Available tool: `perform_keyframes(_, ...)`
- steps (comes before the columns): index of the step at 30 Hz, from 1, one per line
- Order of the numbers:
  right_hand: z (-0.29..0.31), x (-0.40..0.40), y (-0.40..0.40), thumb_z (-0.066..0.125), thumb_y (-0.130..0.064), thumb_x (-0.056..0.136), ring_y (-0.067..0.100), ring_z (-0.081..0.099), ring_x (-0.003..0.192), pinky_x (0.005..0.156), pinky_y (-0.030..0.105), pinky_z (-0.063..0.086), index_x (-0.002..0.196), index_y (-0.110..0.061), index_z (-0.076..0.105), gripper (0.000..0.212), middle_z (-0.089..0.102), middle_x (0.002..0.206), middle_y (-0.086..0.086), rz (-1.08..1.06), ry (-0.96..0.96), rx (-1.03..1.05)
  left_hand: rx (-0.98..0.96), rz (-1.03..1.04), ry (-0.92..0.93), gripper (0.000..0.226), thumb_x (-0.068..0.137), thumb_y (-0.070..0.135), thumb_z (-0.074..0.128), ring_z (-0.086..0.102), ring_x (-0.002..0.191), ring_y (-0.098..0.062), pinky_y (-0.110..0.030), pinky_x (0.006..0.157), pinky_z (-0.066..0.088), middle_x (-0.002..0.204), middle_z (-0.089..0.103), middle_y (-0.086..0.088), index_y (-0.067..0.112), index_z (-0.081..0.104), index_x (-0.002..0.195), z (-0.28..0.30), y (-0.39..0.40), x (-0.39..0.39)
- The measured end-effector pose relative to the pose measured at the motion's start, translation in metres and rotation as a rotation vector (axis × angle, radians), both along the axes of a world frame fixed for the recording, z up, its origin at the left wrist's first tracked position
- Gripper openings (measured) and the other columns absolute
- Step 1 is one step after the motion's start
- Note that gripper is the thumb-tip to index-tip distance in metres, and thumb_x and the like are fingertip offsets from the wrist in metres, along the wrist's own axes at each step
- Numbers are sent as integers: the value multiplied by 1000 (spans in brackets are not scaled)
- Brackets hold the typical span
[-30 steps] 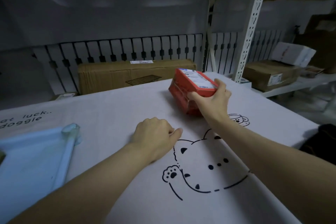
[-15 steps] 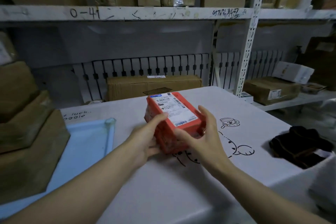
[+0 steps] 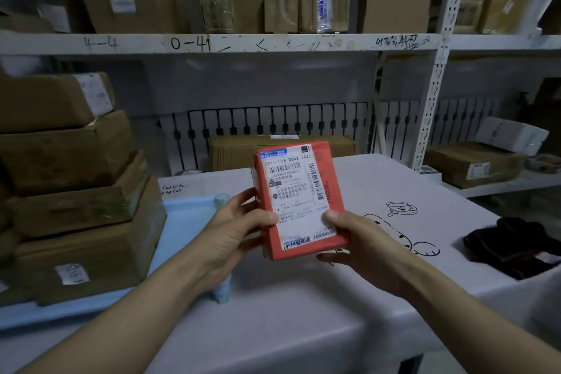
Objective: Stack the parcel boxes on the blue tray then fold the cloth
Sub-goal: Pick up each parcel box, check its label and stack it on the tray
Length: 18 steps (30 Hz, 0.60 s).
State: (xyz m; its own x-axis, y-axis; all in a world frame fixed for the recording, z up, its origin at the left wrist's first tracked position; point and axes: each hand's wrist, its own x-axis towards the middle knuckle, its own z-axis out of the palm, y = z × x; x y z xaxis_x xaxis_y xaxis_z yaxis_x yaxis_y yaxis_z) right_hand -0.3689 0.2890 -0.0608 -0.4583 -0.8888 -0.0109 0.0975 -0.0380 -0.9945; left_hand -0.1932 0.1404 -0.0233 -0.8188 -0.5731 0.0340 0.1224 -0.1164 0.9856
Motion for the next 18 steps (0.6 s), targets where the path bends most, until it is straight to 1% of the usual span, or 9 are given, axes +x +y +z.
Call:
perform_keyframes(1, -1, 1, -1, 71, -45, 77, 35, 62, 118, 100, 48, 50, 126, -18, 65, 56, 67, 128, 13, 18, 9, -6, -20, -6, 3, 64, 67, 7, 74, 69, 106, -27, -42, 97, 51, 115, 72, -6, 20, 56, 126, 0, -1, 3)
perform_keyframes(3, -3, 2, -2, 72, -42, 77, 42, 55, 126, 111, 58, 38, 127, -18, 65, 56, 66, 130, 13, 47, 23, -20, -52, -15, 12, 69, 64, 8, 72, 67, 109, -26, -40, 95, 52, 118, 70, -6, 19, 54, 129, -2, -4, 8)
perform_keyframes(4, -3, 2, -3, 73, -41, 77, 43, 53, 127, 112, 60, 34, 127, -18, 65, 55, 66, 130, 13, 58, 31, -25, -56, -21, 16, 70, 64, 8, 72, 67, 110, -26, -39, 94, 52, 120, 70, -6, 18, 53, 131, -3, -6, 11)
perform_keyframes(7, -1, 6, -2, 75, -34, 76, 40, 57, 125, 111, 57, 39, 128, -15, 63, 56, 66, 130, 11, 92, 60, -39, -80, -41, 31, 74, 63, 4, 73, 67, 111, -24, -36, 90, 55, 122, 69, -5, 18, 52, 132, -6, -9, 16)
perform_keyframes(9, 0, 8, 0, 75, -23, 76, 35, 61, 121, 108, 55, 43, 130, -12, 60, 57, 67, 129, 11, 117, 102, -34, -121, -53, 30, 80, 60, 1, 75, 66, 110, -24, -37, 89, 56, 122, 68, -4, 20, 50, 134, -8, -10, 18)
perform_keyframes(13, 2, 5, 2, 84, -12, 64, 27, 61, 121, 107, 51, 45, 130, -15, 54, 73, 67, 127, 8, 108, 257, 26, -275, -72, -6, 90, 61, -2, 75, 61, 116, -14, -29, 81, 56, 127, 63, 3, 27, 44, 140, -10, -10, 22)
perform_keyframes(15, 4, 5, 4, 85, -8, 61, 18, 60, 121, 104, 44, 48, 129, -20, 53, 76, 67, 125, 2, 88, 335, 53, -367, -75, -34, 95, 62, 2, 76, 54, 124, -8, -33, 91, 54, 133, 57, 9, 38, 40, 141, -10, -9, 24)
perform_keyframes(17, 4, 6, 5, 83, -5, 61, 15, 60, 119, 99, 38, 52, 131, -24, 52, 78, 67, 123, 0, 84, 371, 61, -445, -72, -55, 99, 61, 7, 77, 47, 130, -6, -39, 106, 44, 139, 52, 15, 47, 34, 141, -11, -8, 25)
perform_keyframes(18, 4, 7, 5, 82, -3, 62, 16, 61, 118, 97, 38, 54, 132, -26, 51, 80, 67, 124, 1, 88, 383, 57, -474, -69, -62, 101, 62, 8, 78, 45, 132, -5, -40, 111, 39, 141, 50, 16, 50, 32, 141, -11, -8, 25)
